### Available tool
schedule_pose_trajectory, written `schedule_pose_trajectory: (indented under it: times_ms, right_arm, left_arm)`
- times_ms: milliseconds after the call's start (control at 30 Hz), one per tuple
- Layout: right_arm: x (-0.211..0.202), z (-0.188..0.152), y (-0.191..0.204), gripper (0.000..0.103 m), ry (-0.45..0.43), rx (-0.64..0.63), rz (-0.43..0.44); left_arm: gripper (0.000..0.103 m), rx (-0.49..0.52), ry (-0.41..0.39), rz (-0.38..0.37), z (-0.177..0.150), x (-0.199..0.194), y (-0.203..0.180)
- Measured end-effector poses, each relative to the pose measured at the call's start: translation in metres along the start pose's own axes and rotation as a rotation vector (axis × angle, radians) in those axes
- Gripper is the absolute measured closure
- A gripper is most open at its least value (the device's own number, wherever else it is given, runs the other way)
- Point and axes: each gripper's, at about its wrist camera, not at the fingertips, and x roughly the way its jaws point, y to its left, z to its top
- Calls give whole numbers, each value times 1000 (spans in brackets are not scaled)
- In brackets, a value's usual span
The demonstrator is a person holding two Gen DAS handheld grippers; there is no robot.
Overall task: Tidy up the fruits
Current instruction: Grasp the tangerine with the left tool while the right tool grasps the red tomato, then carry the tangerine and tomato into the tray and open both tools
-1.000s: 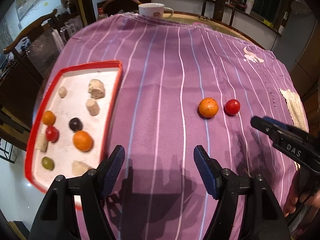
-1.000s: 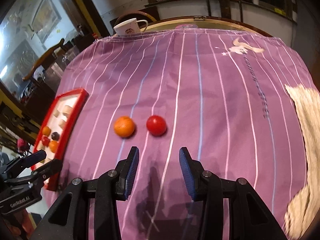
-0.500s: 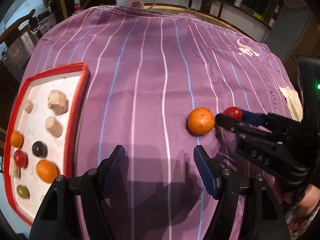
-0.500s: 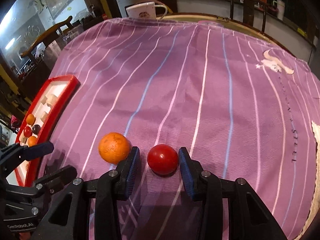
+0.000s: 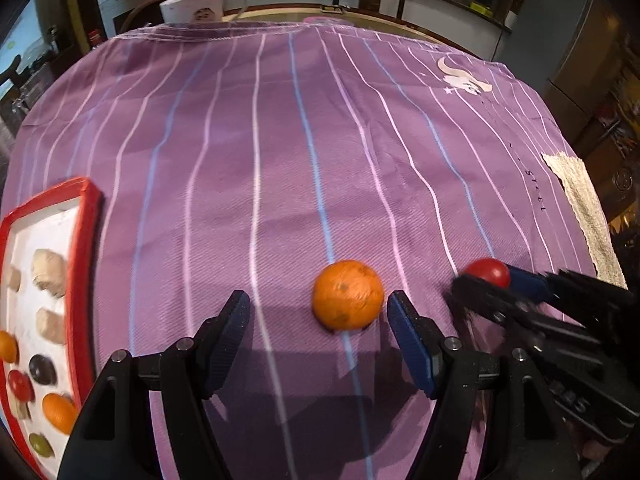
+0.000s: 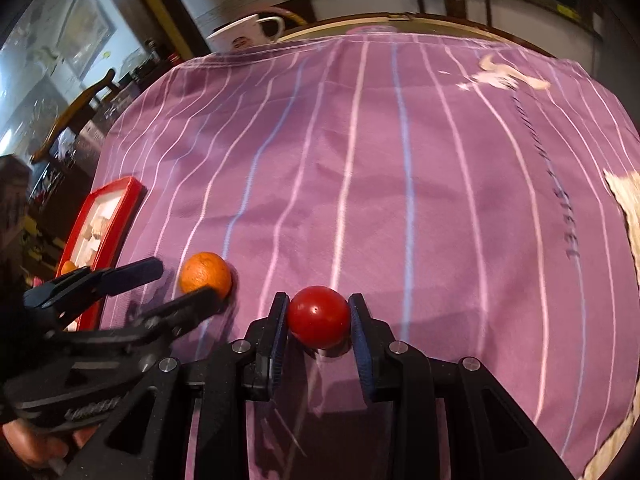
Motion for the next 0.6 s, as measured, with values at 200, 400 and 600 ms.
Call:
schedule_pose_trajectory:
  times_ms: [200,400,600]
  right_arm:
    - [-14,-7,-11,70,-13,39,-22]
    - [-28,-17,-17,70,-24,64,-39]
    - [-43,-27,-18,70,-40,81,-42]
  left_arm:
    - [59,25,-1,-6,0,6,-9]
    - [69,10,-6,-16,-6,-6,-16]
    - [69,-36,-37,-46,-19,-36,-13]
